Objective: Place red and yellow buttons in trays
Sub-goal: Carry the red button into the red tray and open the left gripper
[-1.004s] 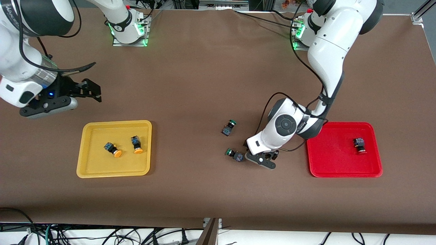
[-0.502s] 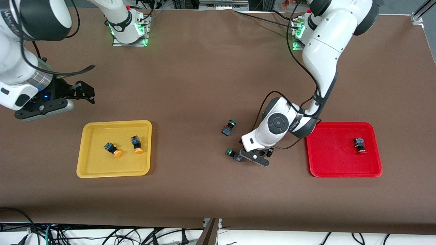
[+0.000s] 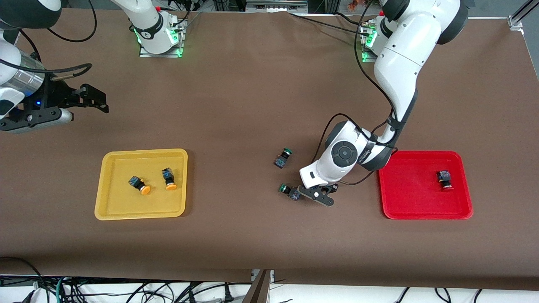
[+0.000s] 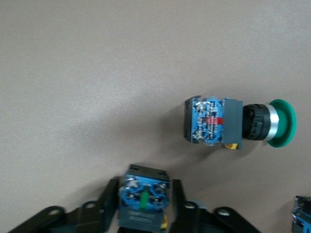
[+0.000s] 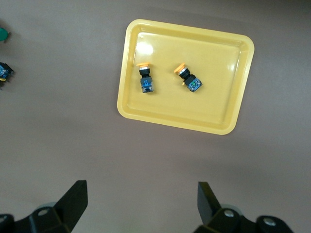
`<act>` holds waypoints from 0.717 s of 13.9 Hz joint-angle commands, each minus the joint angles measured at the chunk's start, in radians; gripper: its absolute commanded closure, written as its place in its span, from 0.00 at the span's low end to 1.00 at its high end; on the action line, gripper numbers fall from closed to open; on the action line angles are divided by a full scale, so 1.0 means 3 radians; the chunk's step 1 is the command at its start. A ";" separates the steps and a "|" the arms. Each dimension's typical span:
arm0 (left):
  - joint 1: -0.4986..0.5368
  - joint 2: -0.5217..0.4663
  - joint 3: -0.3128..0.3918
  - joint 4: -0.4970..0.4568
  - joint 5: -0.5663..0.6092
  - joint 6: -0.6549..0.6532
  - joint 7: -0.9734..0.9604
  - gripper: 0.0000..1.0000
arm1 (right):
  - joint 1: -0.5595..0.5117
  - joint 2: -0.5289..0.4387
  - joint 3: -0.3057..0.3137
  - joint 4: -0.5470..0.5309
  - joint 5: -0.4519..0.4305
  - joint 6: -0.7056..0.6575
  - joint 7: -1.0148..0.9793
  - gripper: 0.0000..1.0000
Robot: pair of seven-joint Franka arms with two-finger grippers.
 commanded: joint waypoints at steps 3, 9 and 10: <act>0.0218 -0.0115 0.0039 0.0051 0.0096 -0.0216 0.0001 1.00 | -0.0063 -0.0083 0.0070 -0.0064 -0.0018 0.0029 0.0056 0.00; 0.0903 -0.0590 0.0013 -0.0138 0.0050 -0.0830 0.0017 1.00 | -0.0058 0.0055 0.0070 0.0181 -0.0180 0.0055 -0.0006 0.00; 0.0970 -0.0662 0.0013 -0.0209 0.0050 -0.0891 0.0012 1.00 | -0.0048 0.0055 0.0076 0.0186 -0.0252 0.0060 0.0004 0.00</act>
